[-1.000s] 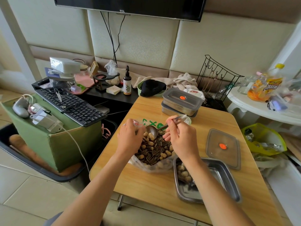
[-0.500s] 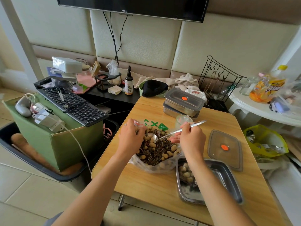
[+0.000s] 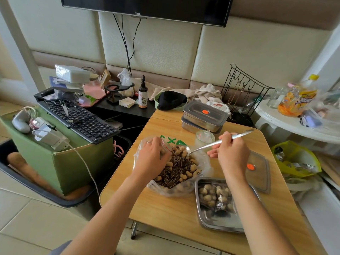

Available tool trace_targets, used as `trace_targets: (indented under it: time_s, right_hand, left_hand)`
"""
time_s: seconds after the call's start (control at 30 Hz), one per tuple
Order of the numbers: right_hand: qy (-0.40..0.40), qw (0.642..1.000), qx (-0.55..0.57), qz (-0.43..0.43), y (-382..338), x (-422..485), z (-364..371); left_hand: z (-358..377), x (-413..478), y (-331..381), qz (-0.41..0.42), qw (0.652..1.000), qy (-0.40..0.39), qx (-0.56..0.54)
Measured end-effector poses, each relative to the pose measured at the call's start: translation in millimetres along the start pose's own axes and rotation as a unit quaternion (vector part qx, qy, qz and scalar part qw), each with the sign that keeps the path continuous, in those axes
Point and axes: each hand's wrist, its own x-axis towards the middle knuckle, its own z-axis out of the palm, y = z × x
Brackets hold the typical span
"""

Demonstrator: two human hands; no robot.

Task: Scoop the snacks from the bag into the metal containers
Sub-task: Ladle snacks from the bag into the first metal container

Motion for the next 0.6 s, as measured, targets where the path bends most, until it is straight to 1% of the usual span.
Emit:
trace_targets:
  time_s: [0.1,0.2,0.27,0.33,0.4,0.5,0.57,0.6]
  right_hand:
    - [0.037,0.999,0.029,-0.008,-7,5,-11]
    - [0.048,0.998,0.030,-0.037,-13,4,-15]
    - [0.044,0.995,0.022,-0.085,-18,-2,-14]
    - [0.030,0.986,0.009,-0.166,-21,-10,-10]
    - [-0.001,0.965,-0.003,-0.262,-24,-15,-7]
    - [-0.037,0.913,-0.033,-0.405,-27,-17,-6]
    - [-0.031,0.878,-0.043,-0.475,-29,-20,-4]
    - [-0.022,0.869,-0.046,-0.492,-30,-22,-3]
  left_hand:
    - [3,-1,2,0.032,0.999,-0.033,0.028]
    - [8,1,5,0.038,0.997,-0.055,0.027]
    - [12,3,8,0.028,0.997,-0.067,0.012]
    - [15,4,10,0.012,0.997,-0.070,-0.002]
    - [17,6,12,-0.002,0.997,-0.074,-0.010]
    - [20,7,15,-0.017,0.997,-0.071,-0.028]
    - [21,8,15,-0.026,0.997,-0.065,-0.042]
    - [21,9,14,-0.031,0.996,-0.062,-0.052]
